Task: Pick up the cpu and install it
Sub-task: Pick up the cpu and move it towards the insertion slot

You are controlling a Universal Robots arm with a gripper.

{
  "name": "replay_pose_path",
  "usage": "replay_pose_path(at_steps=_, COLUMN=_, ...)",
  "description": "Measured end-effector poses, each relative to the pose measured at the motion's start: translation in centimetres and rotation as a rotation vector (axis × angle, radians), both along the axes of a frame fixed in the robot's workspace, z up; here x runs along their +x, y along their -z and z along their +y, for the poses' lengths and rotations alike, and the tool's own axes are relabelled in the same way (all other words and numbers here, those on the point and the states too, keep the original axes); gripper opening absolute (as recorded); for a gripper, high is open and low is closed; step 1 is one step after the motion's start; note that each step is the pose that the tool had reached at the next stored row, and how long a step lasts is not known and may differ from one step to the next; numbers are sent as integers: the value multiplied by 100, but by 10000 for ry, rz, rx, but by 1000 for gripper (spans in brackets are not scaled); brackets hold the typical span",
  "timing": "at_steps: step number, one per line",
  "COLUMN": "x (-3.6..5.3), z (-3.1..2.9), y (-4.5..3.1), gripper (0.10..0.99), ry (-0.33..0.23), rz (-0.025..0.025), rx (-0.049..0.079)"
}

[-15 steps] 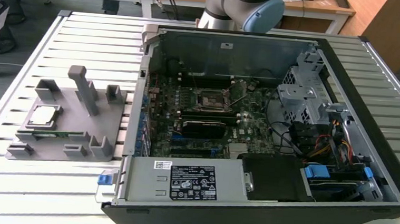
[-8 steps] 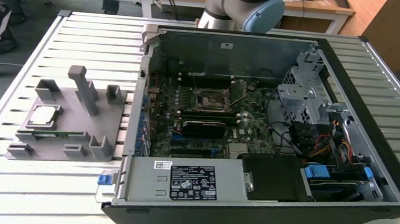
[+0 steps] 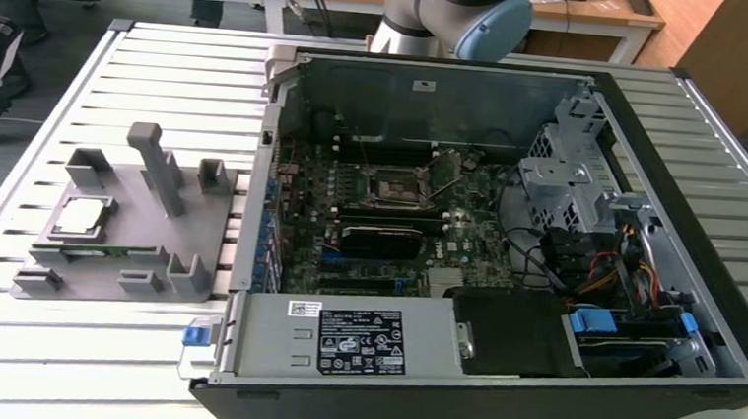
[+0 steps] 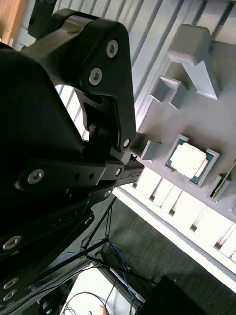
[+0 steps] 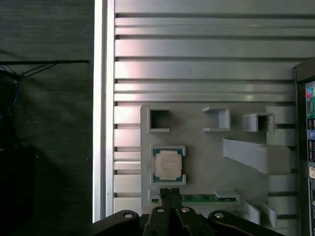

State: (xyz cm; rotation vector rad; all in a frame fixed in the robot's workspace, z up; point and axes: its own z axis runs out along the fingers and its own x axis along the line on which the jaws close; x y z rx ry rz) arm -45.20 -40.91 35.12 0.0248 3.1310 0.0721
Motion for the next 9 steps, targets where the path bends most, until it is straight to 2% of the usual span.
replay_pose_path(at_steps=9, x=6, z=-12, y=107, gripper=106, ry=-36, rz=11, rx=-5)
